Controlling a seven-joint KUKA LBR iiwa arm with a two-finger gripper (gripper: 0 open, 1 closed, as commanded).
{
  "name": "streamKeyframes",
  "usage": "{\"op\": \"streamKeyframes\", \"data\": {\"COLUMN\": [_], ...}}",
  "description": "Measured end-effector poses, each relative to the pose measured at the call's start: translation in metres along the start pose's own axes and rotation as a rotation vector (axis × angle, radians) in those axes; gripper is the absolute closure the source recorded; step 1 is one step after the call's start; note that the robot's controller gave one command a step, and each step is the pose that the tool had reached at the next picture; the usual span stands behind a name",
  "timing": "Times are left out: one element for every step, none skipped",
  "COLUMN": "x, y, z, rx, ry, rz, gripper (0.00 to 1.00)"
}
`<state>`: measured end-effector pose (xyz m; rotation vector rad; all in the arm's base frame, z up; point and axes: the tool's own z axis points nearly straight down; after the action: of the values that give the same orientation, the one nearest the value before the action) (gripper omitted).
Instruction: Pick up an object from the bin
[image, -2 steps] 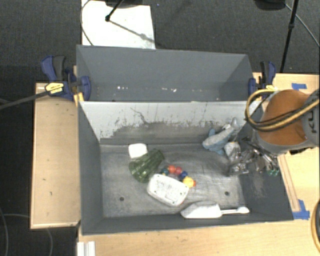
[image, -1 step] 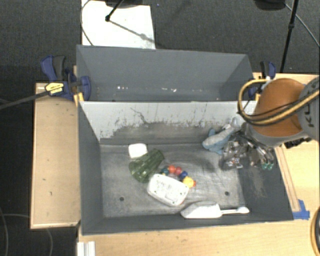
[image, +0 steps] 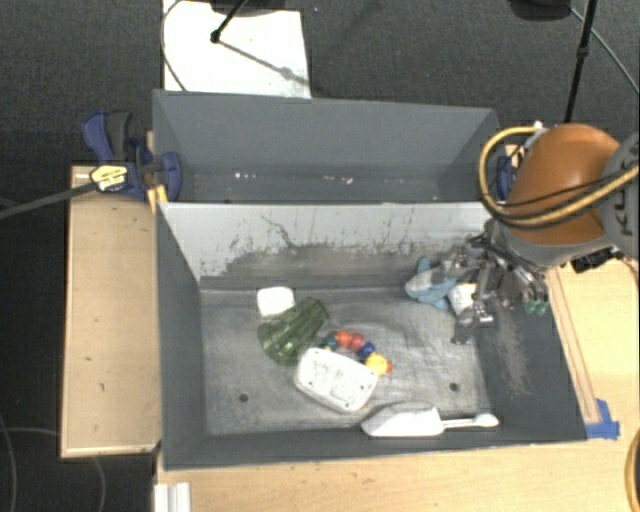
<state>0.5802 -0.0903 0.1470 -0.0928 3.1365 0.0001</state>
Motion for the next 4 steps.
{"op": "streamKeyframes", "data": {"x": [0.000, -0.002, -0.001, 0.003], "y": [0.000, -0.019, -0.025, -0.018], "z": [0.000, 0.043, 0.057, 0.035], "rx": [0.000, 0.002, 0.000, -0.003], "ry": [0.000, -0.009, -0.006, 0.012], "rz": [0.000, -0.020, -0.023, -0.053], "gripper": [0.00, 0.00, 0.00, 0.00]}}
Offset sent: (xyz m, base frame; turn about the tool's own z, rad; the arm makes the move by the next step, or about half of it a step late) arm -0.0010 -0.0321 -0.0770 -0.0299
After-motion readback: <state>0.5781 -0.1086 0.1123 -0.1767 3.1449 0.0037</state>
